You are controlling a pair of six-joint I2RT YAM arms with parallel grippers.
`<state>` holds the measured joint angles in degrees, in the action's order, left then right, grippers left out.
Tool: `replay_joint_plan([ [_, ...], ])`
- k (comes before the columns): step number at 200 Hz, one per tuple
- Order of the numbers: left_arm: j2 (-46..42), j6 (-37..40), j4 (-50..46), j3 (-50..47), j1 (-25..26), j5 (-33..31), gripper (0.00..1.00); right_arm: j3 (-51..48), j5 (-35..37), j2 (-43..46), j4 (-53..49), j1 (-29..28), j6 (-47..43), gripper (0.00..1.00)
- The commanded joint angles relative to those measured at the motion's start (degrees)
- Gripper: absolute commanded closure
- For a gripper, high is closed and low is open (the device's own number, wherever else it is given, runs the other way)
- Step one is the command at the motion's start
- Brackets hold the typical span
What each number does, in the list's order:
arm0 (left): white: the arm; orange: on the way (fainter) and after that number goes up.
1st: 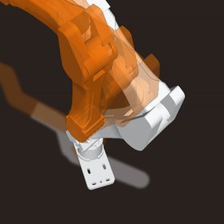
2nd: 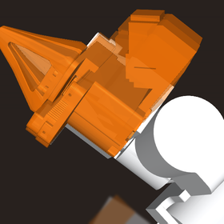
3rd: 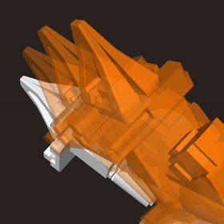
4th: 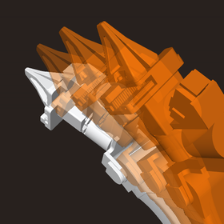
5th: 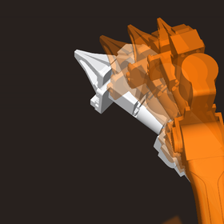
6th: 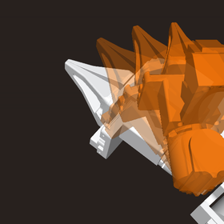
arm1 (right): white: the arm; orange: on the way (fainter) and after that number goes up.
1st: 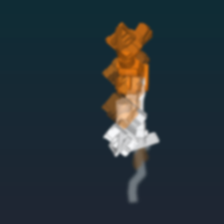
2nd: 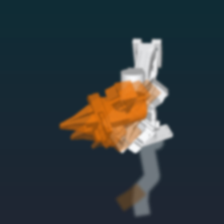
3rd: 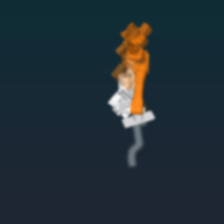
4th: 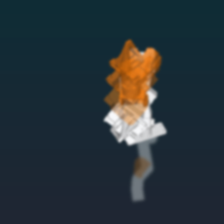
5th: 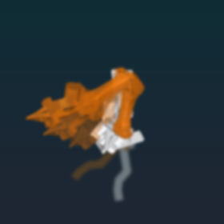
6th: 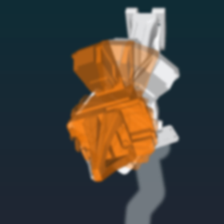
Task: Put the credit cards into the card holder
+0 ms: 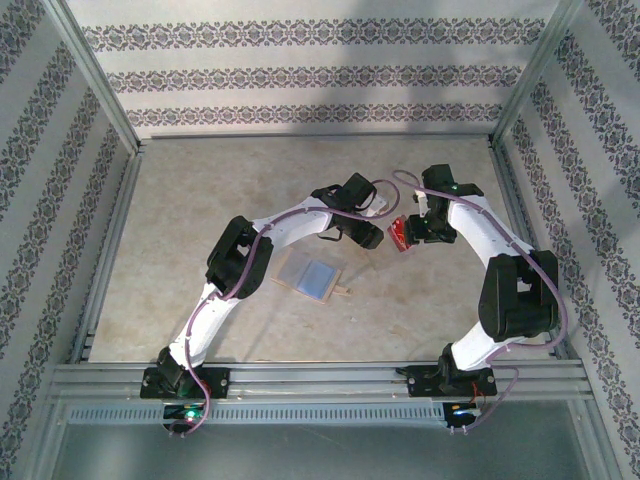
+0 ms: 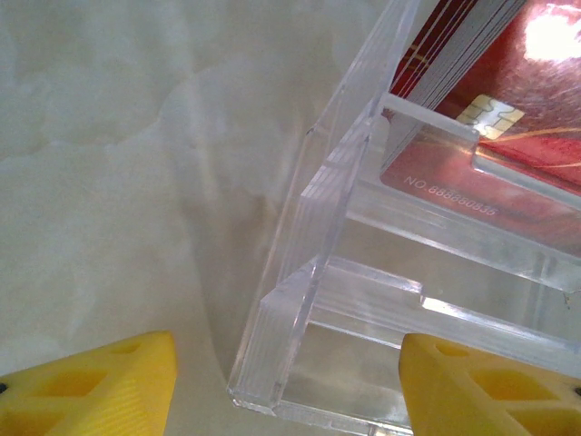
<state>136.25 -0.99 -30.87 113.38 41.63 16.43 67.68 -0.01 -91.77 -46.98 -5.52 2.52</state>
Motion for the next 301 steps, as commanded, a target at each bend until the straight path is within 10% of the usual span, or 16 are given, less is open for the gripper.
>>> replay_joint_plan([
  [1,0.9,2.0,-4.1,-1.4,0.3,-3.2,0.34,1.1,2.0,-0.4,-1.7,-0.5,-0.9,0.42],
  [301,0.8,2.8,-4.2,-1.6,0.3,-3.7,0.34,1.9,3.4,0.4,-3.0,-1.7,-1.6,0.48],
])
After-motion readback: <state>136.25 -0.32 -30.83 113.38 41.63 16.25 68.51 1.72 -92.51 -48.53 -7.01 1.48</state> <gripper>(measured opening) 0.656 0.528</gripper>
